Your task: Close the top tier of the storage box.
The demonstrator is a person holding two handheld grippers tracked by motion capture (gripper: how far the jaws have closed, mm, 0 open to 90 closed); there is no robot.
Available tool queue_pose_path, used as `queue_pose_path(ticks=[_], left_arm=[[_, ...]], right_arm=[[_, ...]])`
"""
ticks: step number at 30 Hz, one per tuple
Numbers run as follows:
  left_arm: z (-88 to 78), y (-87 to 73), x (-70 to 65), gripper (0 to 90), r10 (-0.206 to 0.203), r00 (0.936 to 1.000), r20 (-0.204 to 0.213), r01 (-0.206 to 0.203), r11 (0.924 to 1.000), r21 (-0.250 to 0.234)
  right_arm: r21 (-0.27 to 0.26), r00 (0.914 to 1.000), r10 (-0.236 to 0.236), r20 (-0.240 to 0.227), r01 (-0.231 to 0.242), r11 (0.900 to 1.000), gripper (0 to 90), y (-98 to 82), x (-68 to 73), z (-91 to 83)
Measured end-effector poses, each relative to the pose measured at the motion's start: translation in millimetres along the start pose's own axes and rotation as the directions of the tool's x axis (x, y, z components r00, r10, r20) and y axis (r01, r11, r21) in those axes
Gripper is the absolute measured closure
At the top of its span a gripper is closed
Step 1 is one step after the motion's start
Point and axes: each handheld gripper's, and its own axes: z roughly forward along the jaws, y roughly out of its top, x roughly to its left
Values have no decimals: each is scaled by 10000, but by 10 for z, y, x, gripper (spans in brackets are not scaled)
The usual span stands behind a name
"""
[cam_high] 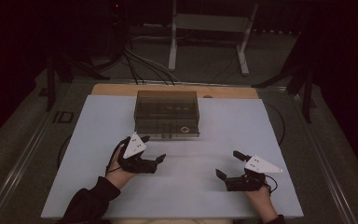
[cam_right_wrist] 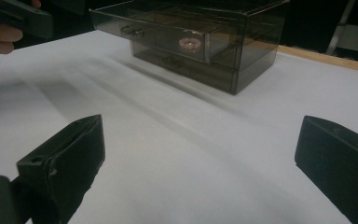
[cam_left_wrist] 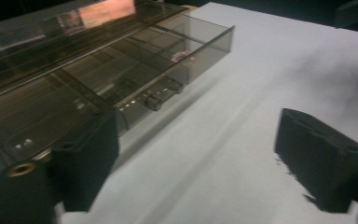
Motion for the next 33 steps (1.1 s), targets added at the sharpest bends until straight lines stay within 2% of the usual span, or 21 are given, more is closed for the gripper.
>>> queue_pose_path(ticks=[9, 14, 23, 29, 33], left_arm=[[67, -48, 24, 360, 136, 9988, -460, -138, 9999, -26], [96, -61, 14, 499, 146, 9984, -546, -155, 9998, -157], [154, -46, 55, 717, 171, 9950, -989, -179, 9998, -78], [213, -59, 69, 861, 274, 9938, -1077, -274, 9996, 15], [222, -48, 106, 897, 346, 9923, -1190, -344, 9994, 35]], right_arm=[[-4, 10000, -11, -2, 11, 10000, 18, 1, -1, 0], [0, 10000, -5, 14, 5, 10000, 18, 3, 1, -2], [-35, 10000, -2, 3, 2, 10000, 18, 6, 2, -7], [-51, 10000, 3, 0, -3, 10000, 17, 6, 1, -11], [-11, 10000, 7, 14, -7, 10000, 18, 2, -4, -7]])
